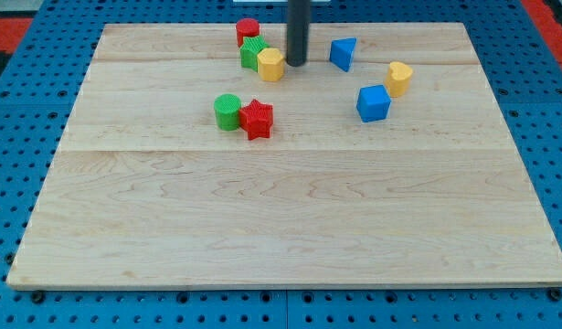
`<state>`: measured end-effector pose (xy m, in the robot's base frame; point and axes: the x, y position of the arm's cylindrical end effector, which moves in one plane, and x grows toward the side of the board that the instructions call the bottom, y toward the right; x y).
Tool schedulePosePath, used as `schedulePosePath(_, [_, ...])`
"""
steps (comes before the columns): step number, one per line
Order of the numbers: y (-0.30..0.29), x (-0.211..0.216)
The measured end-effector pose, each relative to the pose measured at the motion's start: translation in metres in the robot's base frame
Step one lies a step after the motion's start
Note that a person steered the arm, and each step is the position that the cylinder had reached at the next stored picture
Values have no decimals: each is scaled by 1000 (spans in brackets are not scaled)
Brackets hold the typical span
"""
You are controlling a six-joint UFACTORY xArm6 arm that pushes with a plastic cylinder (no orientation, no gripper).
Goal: Separate the green circle from the red star
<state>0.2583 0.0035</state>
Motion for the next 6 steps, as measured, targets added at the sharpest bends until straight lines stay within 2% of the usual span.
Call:
schedulePosePath(1, [-2,-41])
schedulePosePath(2, [-34,-55])
schedulePosePath(3, [-101,-40])
schedulePosePath(4, [-121,0])
schedulePosePath(5, [-104,-48])
schedulePosePath(6, [-133,-22])
